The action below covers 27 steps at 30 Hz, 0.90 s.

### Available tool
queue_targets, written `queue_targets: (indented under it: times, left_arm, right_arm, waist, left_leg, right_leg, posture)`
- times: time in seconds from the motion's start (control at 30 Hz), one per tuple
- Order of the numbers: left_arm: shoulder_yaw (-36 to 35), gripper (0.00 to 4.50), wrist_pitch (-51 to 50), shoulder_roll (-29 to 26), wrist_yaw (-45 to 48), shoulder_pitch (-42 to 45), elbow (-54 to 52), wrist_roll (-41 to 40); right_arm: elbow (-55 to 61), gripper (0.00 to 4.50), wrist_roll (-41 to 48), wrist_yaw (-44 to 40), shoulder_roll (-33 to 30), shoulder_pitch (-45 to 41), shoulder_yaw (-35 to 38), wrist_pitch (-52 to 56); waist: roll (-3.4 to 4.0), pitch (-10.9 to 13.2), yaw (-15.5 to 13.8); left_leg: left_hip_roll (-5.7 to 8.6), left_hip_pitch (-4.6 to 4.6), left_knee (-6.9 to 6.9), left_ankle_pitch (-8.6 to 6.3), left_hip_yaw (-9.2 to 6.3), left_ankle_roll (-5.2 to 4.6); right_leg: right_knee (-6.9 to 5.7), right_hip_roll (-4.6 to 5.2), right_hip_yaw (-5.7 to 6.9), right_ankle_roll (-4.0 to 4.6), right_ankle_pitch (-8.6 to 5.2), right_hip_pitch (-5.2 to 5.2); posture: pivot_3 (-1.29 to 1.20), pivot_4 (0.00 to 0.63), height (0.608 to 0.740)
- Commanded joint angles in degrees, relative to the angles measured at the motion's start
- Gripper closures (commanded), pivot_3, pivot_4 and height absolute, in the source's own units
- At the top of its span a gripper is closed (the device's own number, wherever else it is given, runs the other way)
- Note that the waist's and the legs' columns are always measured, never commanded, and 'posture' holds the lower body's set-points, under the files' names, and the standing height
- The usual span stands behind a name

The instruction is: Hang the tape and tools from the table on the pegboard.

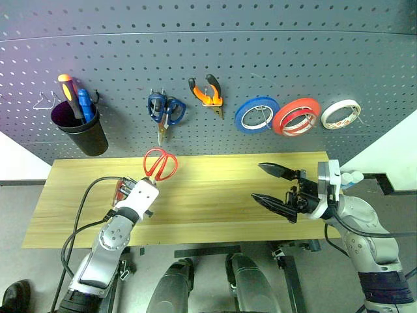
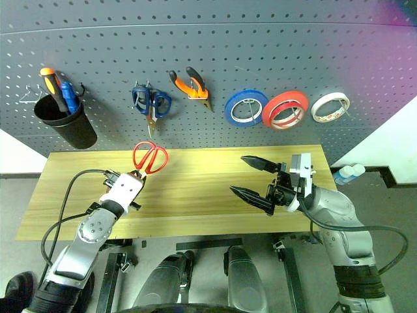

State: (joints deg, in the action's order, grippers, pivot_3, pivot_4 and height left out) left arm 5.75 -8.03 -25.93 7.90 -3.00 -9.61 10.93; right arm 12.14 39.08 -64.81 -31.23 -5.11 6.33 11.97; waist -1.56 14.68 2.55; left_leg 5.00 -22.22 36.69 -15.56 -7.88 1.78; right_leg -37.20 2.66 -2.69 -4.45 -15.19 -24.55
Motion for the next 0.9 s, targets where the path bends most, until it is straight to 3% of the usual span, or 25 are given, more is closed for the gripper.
queue_targets:
  times: [0.03, 0.43, 0.9]
  left_arm:
    - [-1.49, 3.4, 7.0, -1.11, -1.04, -2.36, -0.46, 2.04]
    - [-3.5, 3.4, 23.87, -1.63, -3.79, -5.84, 0.61, 5.46]
    - [-6.67, 3.4, 33.84, -1.55, -3.71, -2.21, -1.86, 6.55]
  right_arm:
    - [0.16, 0.0, -0.64, -2.37, -0.89, -0.34, 1.53, -3.26]
    - [-5.07, 0.0, -4.82, -10.45, -2.8, 0.56, 1.02, -11.22]
    - [-3.09, 0.0, 2.68, -4.76, 0.93, -0.67, 3.8, -5.71]
  waist:
    - [0.01, 0.0, -0.04]
    - [0.04, -0.02, -0.04]
    - [0.06, -0.05, -0.08]
  left_leg:
    - [0.0, 0.0, 0.01, 0.0, 0.0, 0.0]
    - [0.01, -0.08, 0.33, -0.09, 0.03, -0.16]
    - [0.01, -0.08, 0.37, -0.09, 0.05, -0.16]
  right_leg:
    - [0.0, 0.0, 0.0, 0.0, 0.0, 0.0]
    - [-0.01, 0.0, 0.01, -0.06, 0.04, 0.07]
    - [-0.04, 0.0, 0.01, -0.07, 0.05, 0.07]
  posture:
    - [-0.11, 0.224, 0.74]
    - [-0.11, 0.226, 0.74]
    - [-0.12, 0.223, 0.74]
